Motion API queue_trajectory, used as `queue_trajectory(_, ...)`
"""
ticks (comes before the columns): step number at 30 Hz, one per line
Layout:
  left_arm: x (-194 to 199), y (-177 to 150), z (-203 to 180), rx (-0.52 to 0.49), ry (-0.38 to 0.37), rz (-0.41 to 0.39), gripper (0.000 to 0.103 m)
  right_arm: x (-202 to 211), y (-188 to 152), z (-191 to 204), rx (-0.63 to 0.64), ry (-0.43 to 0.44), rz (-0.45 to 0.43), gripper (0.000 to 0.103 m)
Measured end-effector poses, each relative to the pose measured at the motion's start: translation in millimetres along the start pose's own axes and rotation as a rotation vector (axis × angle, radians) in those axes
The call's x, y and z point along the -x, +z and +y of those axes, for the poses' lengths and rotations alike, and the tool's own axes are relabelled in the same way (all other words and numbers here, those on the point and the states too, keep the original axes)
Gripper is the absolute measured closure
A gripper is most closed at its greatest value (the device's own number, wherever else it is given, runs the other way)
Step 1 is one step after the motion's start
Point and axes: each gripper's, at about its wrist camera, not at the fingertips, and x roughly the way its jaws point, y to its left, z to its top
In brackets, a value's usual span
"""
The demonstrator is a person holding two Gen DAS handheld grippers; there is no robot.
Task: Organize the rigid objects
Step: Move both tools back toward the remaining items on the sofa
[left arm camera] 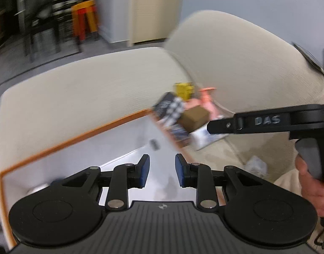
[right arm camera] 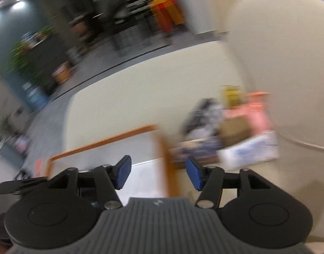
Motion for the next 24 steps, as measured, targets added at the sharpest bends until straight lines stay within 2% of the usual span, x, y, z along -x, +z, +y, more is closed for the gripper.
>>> queue_trajectory(5, -41.6, 13.4, -31.4, -0.122, -0.039, 0.032, 0.068, -15.2, -7.9, -75.5, -0.222, -0.12, 0.03, 0.045)
queue_trajectory(9, -76.3, 27.5, -47.4, -0.214, -0.033, 0.093, 0.063, -35.0, -14.2, -110.7, -0.355, -0.134, 0.049, 0.045)
queue_trajectory(17, -131.4, 44.6, -55.3, -0.426, 0.023, 0.235, 0.052, -84.2, -6.7, -136.9, -0.538, -0.102, 0.097, 0.045)
queue_trajectory(20, -151.0, 47.2, -58.1, -0.511, 0.015, 0.287, 0.049, -96.2, -7.7, -142.6, -0.586, -0.103, 0.102, 0.044)
queue_trajectory(21, -155.1, 46.6, -59.0, -0.533, 0.01, 0.301, 0.048, -99.8, -8.5, -144.8, -0.603, -0.093, 0.101, 0.036)
queue_trajectory(24, -167.2, 45.8, -59.9, -0.57, 0.007, 0.331, 0.048, -111.1, -5.6, -142.6, -0.579, -0.098, 0.087, 0.03)
